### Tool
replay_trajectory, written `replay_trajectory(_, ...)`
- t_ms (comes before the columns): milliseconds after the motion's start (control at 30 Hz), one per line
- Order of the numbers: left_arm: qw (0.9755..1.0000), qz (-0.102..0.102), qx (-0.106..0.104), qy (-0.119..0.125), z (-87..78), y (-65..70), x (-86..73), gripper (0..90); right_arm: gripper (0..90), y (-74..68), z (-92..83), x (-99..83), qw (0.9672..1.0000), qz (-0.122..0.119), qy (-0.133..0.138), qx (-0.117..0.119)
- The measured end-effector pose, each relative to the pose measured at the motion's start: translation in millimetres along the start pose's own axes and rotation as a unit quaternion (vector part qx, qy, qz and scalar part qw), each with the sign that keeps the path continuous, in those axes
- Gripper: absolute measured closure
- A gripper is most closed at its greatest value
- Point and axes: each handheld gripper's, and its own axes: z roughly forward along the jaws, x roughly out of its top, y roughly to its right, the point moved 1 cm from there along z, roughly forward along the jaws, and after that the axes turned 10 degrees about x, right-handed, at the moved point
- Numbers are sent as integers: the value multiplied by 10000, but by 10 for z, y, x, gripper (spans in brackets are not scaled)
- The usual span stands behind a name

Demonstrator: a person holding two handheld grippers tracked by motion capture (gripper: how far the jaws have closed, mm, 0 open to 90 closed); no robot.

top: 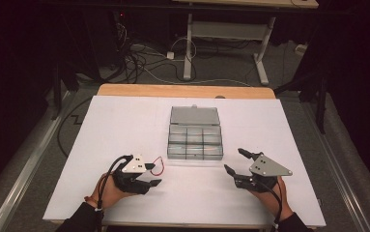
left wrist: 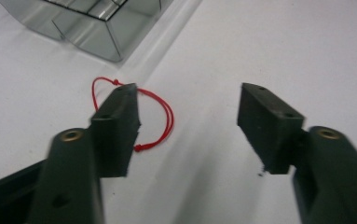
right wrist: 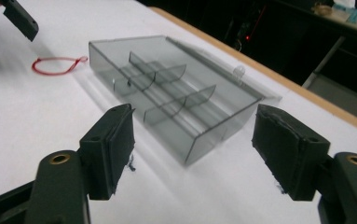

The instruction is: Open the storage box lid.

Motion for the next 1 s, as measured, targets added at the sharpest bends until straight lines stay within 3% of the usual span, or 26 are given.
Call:
replay_trajectory(133,9996,-258,-109,-3,62,-38,-18,603,317,-22,-20,-76,9999,11,-152,14)
replay_trajectory(333,9982,-438,-284,-279,213,-52,-67,690,323,28,-1,-91,9999,105,-136,9)
replay_trajectory(433,9960,-760,-423,-205,226,-115,-96,745,323,36,31,-95,9998,69,-175,11)
replay_trajectory(667,9975,-606,-192,-297,232,-109,-75,866,329,43,32,-100,9997,55,-223,-50)
replay_trajectory(1000,9993,-290,44,-246,193,-53,-61,874,338,48,31,-83,9997,51,-221,-101)
